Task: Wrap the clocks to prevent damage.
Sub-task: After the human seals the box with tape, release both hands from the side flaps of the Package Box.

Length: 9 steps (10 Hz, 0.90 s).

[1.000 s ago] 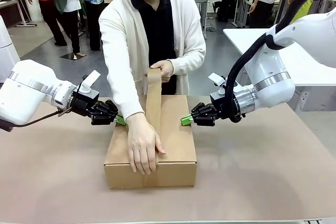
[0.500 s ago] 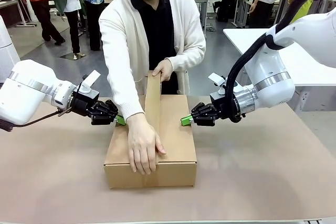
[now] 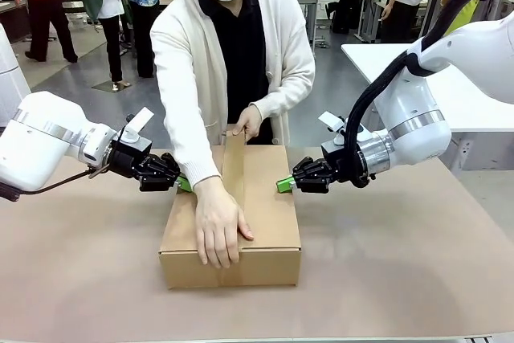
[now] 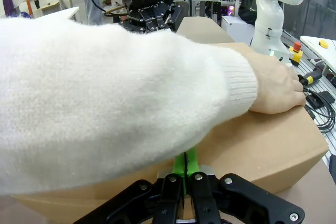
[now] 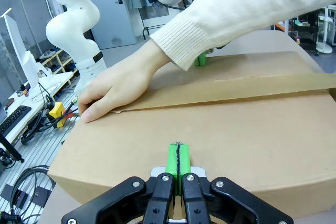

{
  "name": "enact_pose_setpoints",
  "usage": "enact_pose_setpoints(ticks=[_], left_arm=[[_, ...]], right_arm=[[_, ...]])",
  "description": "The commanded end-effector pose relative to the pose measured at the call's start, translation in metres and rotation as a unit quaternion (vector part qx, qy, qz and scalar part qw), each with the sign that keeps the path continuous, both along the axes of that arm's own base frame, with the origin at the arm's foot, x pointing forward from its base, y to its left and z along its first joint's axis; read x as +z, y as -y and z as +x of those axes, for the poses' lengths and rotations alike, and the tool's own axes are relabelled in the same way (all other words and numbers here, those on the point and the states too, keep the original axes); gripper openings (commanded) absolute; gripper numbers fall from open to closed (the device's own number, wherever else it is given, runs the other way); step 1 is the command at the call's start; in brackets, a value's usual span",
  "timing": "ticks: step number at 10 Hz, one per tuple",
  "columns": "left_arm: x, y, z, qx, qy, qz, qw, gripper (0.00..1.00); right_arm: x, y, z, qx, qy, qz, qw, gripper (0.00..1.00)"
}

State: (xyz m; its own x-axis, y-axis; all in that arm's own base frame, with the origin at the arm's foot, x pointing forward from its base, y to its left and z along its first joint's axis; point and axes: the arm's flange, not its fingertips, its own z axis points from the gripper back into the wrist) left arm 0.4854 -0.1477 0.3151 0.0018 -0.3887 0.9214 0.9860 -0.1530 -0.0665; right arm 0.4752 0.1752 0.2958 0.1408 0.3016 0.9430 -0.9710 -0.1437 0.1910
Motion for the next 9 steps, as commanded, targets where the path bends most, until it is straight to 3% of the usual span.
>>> enact_pose_setpoints(ticks=[1,9], left_arm=[[-0.0042,0.0007,-0.0008,0.005,0.001,0.001,1.000,0.00],[-0.0042,0.0007,-0.0008,0.005,0.001,0.001,1.000,0.00]], right_arm=[[-0.0022,-0.0009,-0.0003,-0.002,0.001,-0.003,1.000,0.01],[-0.0022,-0.0009,-0.0003,-0.002,0.001,-0.003,1.000,0.01]])
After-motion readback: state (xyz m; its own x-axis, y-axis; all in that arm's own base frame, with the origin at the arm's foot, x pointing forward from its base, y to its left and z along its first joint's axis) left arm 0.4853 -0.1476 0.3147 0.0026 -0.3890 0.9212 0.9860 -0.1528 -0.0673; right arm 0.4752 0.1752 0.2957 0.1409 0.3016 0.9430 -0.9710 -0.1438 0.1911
